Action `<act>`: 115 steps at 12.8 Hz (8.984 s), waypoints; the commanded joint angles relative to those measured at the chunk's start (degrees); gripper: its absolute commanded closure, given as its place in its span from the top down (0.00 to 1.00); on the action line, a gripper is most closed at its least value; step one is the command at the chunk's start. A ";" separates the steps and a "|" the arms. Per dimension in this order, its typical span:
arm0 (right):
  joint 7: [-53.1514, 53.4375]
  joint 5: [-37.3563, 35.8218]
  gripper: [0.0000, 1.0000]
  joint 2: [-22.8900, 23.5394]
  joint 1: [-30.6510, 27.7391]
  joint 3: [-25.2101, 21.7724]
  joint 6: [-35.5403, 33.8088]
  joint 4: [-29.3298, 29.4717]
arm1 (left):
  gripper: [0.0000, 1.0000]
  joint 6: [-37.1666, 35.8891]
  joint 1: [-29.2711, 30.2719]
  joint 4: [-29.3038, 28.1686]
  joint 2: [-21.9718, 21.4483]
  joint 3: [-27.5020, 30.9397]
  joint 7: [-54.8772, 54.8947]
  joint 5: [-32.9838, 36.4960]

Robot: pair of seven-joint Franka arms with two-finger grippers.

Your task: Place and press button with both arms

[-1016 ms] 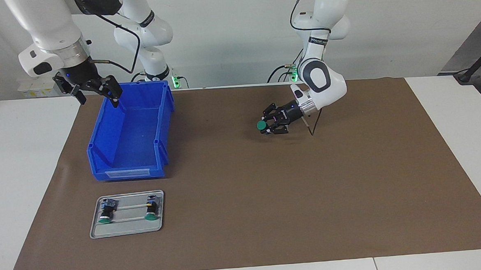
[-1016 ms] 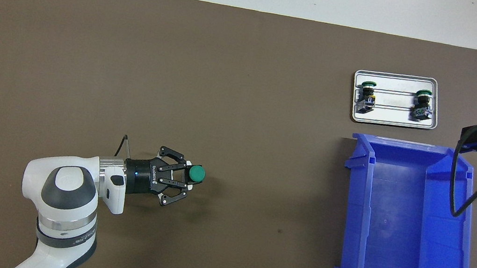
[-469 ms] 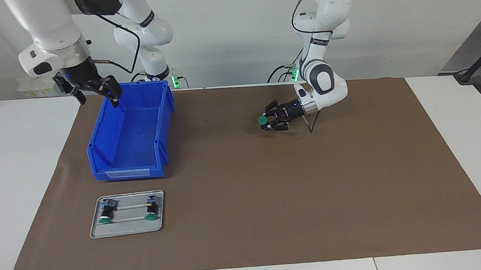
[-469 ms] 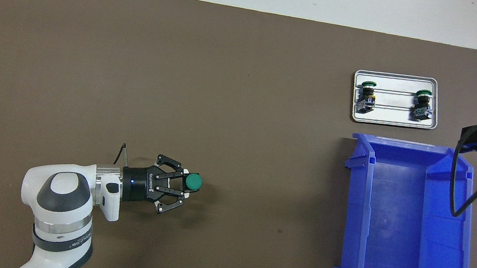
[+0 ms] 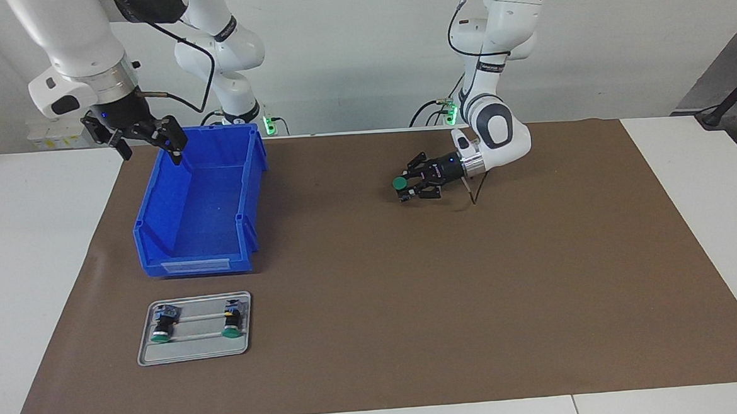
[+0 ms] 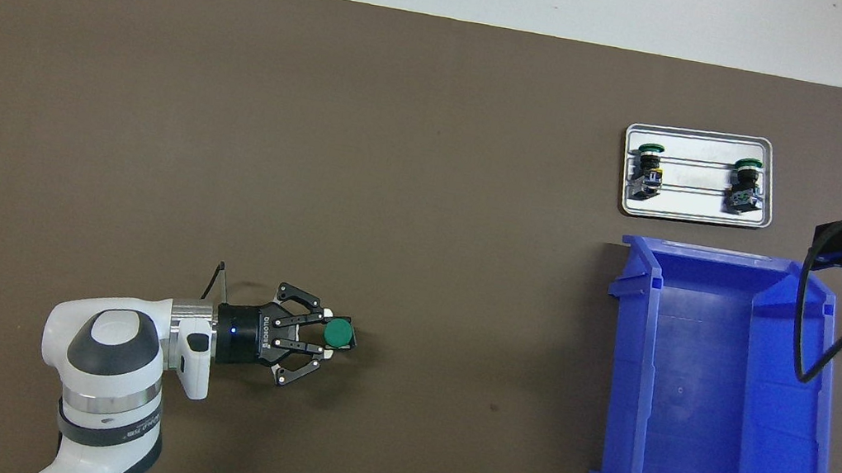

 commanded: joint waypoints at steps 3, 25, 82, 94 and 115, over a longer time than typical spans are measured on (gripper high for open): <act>-0.53 1.07 1.00 -0.40 -0.41 0.21 -0.52 -0.34 | 0.72 -1.40 0.84 -1.24 -0.42 -0.18 2.40 -1.23; -0.61 1.07 1.00 -0.40 -0.41 0.21 -0.60 -0.34 | 0.99 44.05 -18.98 19.60 -7.36 -1.94 -64.90 -0.09; -0.53 1.07 1.00 -0.40 -0.41 0.21 -0.60 -0.42 | 0.18 17.40 -18.14 10.99 -11.32 -3.61 -176.64 88.77; -0.61 1.07 1.00 -0.40 -0.41 0.21 -0.60 -0.42 | 0.28 14.20 -17.97 16.66 -8.33 -3.26 -176.64 88.68; -0.61 1.07 1.00 -0.40 -0.41 0.21 -0.60 -0.34 | 1.00 -36.36 17.55 77.84 8.09 -4.13 -152.64 103.62</act>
